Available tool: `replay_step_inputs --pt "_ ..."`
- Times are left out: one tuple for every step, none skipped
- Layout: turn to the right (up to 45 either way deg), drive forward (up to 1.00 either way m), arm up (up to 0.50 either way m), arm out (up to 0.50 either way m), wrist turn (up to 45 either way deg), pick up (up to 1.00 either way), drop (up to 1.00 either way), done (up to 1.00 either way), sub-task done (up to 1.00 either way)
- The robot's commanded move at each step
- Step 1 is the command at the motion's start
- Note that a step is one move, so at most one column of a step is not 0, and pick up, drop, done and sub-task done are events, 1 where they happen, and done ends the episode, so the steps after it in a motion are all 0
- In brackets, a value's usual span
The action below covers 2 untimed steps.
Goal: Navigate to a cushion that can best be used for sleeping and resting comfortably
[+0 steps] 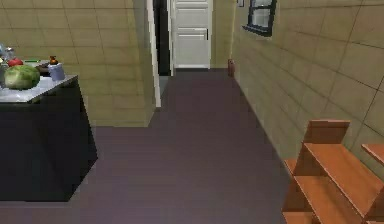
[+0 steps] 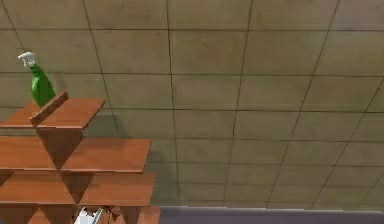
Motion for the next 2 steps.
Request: replay_step_inputs --pt "0.0 1.00 0.00 0.00 0.0 0.00 0.00 0.00 0.00" --pt "0.0 1.00 0.00 0.00 0.0 0.00 0.00 0.00 0.00"
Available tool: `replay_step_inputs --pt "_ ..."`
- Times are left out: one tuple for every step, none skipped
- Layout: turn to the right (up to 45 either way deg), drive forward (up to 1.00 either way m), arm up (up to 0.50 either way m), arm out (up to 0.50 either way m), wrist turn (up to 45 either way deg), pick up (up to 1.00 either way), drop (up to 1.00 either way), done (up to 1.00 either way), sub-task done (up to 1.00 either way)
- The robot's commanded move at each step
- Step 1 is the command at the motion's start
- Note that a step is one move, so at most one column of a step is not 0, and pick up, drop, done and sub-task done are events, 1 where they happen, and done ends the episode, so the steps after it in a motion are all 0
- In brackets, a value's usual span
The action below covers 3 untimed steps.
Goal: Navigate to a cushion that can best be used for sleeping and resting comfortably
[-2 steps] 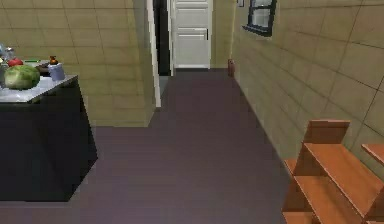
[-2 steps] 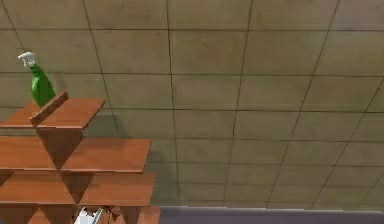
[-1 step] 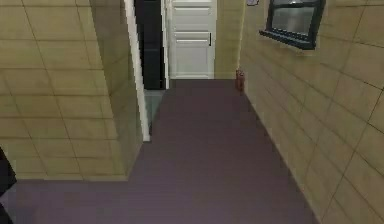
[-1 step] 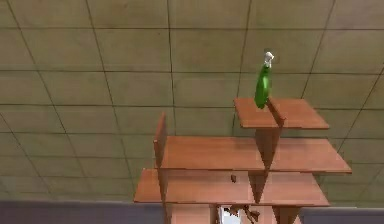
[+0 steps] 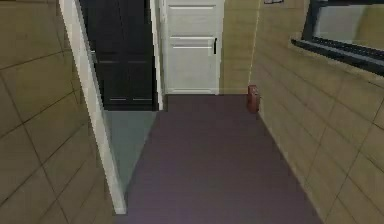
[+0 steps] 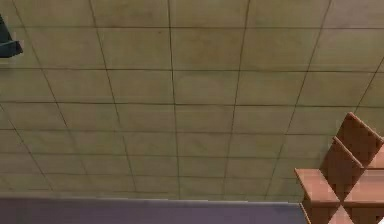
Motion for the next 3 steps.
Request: replay_step_inputs --pt "0.0 1.00 0.00 0.00 0.0 0.00 0.00 0.00 0.00" --pt "6.0 0.00 0.00 0.00 0.0 0.00 0.00 0.00 0.00" --pt "0.0 0.35 0.00 0.00 0.0 0.00 0.00 0.00 0.00"
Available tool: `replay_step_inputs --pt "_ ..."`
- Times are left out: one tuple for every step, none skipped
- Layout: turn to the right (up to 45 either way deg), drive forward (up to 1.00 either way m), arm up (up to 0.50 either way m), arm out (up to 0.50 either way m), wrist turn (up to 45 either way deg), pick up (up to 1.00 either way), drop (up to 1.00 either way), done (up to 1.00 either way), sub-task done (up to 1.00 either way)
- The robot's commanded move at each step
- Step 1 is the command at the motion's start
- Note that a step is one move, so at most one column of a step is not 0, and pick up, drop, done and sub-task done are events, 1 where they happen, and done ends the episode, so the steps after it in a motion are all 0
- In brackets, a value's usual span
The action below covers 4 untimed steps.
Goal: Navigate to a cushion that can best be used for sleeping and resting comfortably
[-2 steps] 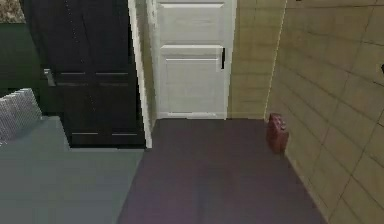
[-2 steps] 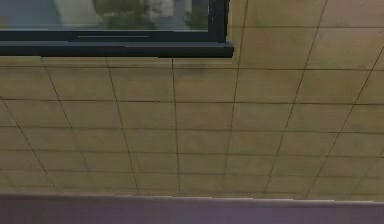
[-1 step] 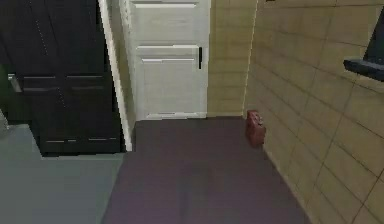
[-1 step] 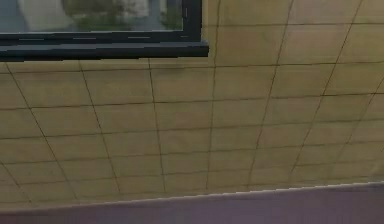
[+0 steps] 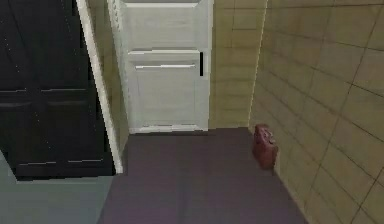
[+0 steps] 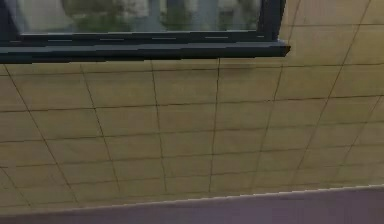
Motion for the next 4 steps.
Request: replay_step_inputs --pt "-27.0 0.00 0.00 0.00 0.0 0.00 0.00 0.00 0.00" --pt "0.0 0.60 0.00 0.00 0.0 0.00 0.00 0.00 0.00" --pt "-45.0 0.00 0.00 0.00 0.0 0.00 0.00 0.00 0.00" --pt "-21.0 0.00 0.00 0.00 0.0 0.00 0.00 0.00 0.00"
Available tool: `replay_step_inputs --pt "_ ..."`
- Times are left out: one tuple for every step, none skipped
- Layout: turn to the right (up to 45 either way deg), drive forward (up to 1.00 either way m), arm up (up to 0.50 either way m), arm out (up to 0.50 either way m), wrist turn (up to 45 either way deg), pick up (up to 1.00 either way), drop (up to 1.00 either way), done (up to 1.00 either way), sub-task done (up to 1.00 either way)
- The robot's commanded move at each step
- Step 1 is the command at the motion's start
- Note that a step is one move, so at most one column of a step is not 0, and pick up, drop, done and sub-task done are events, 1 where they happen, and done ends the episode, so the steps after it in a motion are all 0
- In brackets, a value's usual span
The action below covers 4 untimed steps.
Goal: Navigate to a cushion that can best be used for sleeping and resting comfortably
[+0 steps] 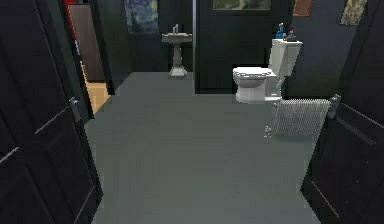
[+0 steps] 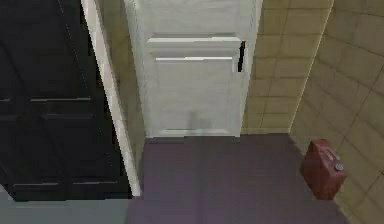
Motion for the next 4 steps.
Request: replay_step_inputs --pt "0.0 1.00 0.00 0.00 0.0 0.00 0.00 0.00 0.00" --pt "-3.0 0.00 0.00 0.00 0.0 0.00 0.00 0.00 0.00" --pt "0.0 0.50 0.00 0.00 0.0 0.00 0.00 0.00 0.00" --pt "-30.0 0.00 0.00 0.00 0.0 0.00 0.00 0.00 0.00"
